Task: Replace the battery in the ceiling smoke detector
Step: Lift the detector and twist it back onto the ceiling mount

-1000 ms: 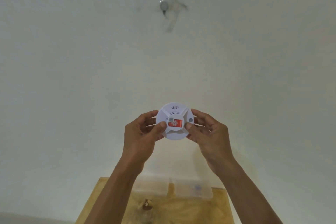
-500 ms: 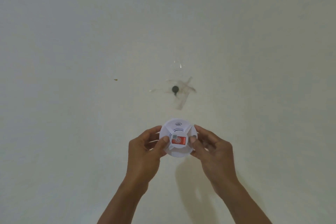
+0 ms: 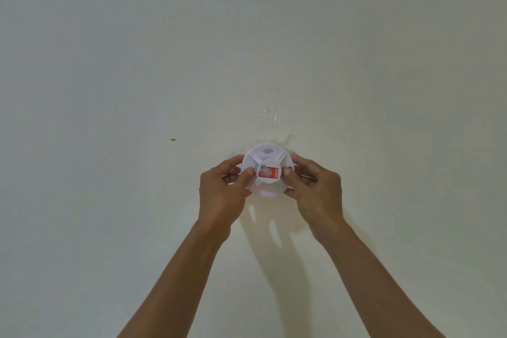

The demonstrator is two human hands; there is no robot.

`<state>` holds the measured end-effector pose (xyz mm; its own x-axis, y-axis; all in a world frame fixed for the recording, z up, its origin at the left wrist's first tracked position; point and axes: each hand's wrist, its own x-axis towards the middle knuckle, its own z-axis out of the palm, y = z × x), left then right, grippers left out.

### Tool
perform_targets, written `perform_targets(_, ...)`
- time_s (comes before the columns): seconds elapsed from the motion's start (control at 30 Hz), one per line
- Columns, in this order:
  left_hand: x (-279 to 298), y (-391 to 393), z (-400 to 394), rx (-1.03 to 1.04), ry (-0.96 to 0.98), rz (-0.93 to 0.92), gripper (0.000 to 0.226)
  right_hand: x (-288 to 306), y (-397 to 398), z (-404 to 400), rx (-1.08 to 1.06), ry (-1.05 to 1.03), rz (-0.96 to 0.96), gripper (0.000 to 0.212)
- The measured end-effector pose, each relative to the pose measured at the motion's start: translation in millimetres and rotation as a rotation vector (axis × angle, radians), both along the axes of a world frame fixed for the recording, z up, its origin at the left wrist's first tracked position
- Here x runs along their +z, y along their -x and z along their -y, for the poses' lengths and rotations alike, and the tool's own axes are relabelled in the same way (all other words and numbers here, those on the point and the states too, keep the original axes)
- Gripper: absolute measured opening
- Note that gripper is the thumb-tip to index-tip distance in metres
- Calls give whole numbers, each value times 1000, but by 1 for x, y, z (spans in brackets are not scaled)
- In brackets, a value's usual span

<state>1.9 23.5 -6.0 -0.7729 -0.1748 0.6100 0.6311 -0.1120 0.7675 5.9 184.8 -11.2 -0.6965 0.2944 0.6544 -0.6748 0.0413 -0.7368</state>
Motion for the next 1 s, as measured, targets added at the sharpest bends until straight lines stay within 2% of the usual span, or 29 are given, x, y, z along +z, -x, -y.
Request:
perform_targets(0.23, 20, 20, -3, 8, -2, -22, 25, 21, 19, 1, -51, -14, -21, 30)
perform_targets(0.5, 12, 35, -2, -10, 5, -41, 21, 15, 23, -3, -82, -50, -54, 30)
perform_targets(0.83, 4, 48, -1, 63, 32, -71, 30, 7, 37, -4, -188, -114, -109, 27)
perform_targets(1.0, 6, 50, 1, 11, -26, -55, 32, 9, 42, -5, -193, -131, -116, 29)
